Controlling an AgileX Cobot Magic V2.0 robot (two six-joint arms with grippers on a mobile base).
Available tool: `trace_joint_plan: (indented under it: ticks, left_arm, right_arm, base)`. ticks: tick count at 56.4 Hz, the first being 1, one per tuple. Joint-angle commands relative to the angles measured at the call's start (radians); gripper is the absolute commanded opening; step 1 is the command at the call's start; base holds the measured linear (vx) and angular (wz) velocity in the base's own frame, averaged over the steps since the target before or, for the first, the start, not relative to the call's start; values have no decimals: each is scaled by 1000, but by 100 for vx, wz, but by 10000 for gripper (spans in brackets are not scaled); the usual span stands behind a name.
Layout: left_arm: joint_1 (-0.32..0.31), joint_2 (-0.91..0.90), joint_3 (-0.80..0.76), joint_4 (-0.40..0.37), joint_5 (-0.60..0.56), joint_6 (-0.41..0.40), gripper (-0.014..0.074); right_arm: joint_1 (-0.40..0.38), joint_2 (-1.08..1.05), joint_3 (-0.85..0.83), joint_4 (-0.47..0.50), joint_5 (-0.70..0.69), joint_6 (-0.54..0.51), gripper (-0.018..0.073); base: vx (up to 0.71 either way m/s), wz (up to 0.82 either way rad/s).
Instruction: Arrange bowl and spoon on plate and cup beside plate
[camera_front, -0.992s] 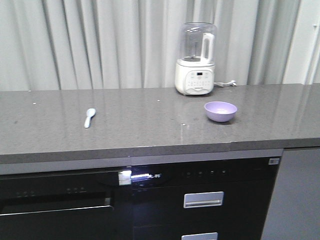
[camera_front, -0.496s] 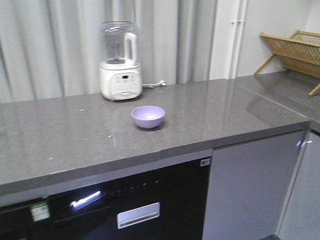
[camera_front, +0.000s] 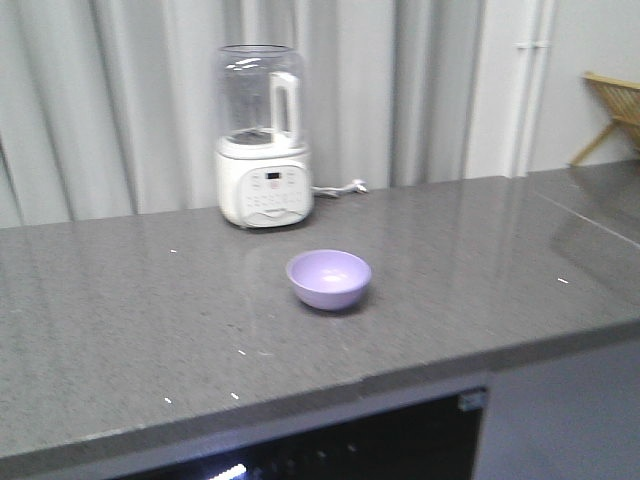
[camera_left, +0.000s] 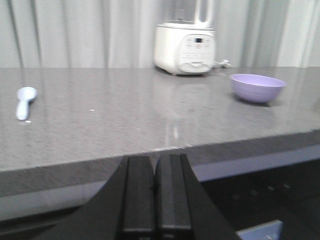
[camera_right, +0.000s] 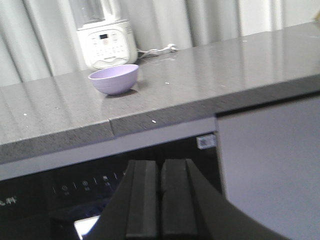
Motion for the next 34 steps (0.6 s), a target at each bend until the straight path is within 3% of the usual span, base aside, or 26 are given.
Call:
trace_joint_plan:
  ticks: [1,34]
  left_arm:
    - [-1,-7,-25,-7,-84,0,2]
    - [-1,-7,-25,-7,-84,0,2]
  right_arm:
    - [-2,-4,2,-6,-86,-12,-8]
    - [-2,-4,2,-6,-86,-12,-8]
  base:
    - [40,48]
    - [40,44]
